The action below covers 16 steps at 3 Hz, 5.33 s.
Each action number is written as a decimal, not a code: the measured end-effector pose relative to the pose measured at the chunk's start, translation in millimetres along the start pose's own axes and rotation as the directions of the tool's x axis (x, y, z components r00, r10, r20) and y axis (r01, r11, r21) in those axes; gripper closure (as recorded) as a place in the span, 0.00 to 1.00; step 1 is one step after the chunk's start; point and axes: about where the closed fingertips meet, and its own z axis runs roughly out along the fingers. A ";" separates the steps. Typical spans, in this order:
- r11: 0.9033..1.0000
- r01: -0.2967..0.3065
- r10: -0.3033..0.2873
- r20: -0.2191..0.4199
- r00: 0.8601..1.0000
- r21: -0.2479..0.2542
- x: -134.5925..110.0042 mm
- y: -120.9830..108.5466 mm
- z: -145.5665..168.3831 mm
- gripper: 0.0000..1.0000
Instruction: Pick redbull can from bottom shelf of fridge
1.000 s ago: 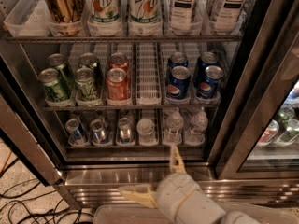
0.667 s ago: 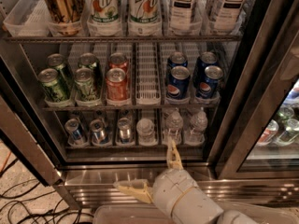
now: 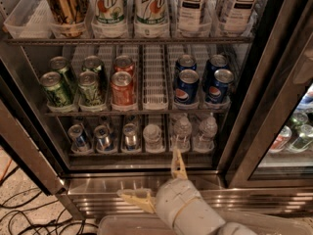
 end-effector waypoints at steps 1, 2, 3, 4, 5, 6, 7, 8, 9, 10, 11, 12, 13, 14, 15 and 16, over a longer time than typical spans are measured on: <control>0.999 -0.011 0.013 0.043 0.999 -0.049 13.7 42.1 30.0 0.00; 0.997 -0.029 0.035 0.077 0.996 -0.072 41.1 77.7 62.5 0.00; 0.998 -0.035 0.041 0.111 0.993 -0.058 41.4 86.1 76.3 0.00; 0.996 -0.054 0.062 0.121 0.991 -0.069 41.2 87.2 70.3 0.00; 0.994 -0.096 0.101 0.090 0.991 -0.051 75.3 76.7 111.6 0.00; 0.994 -0.097 0.101 0.090 0.991 -0.056 76.3 77.8 112.0 0.00; 0.992 -0.119 0.123 0.109 0.986 -0.045 86.4 71.4 131.2 0.00; 0.990 -0.138 0.142 0.133 0.981 -0.042 101.8 55.6 151.5 0.00; 0.987 -0.151 0.157 0.155 0.975 -0.050 113.5 40.5 162.3 0.00; 0.986 -0.154 0.163 0.156 0.974 -0.064 123.5 27.3 166.0 0.00; 0.986 -0.124 0.142 0.163 0.976 -0.115 124.8 13.6 183.0 0.00; 0.986 -0.124 0.142 0.163 0.976 -0.115 124.8 13.6 183.0 0.00; 0.986 -0.124 0.142 0.163 0.976 -0.115 124.8 13.6 183.1 0.19; 0.986 -0.124 0.142 0.163 0.976 -0.115 124.8 13.6 183.1 0.42; 0.985 -0.124 0.142 0.163 0.976 -0.115 124.8 13.6 183.1 0.39; 0.986 -0.124 0.142 0.163 0.976 -0.115 124.8 13.6 183.1 0.24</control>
Offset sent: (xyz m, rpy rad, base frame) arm 0.0666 0.0664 -0.1359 0.0163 -0.1078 -0.2326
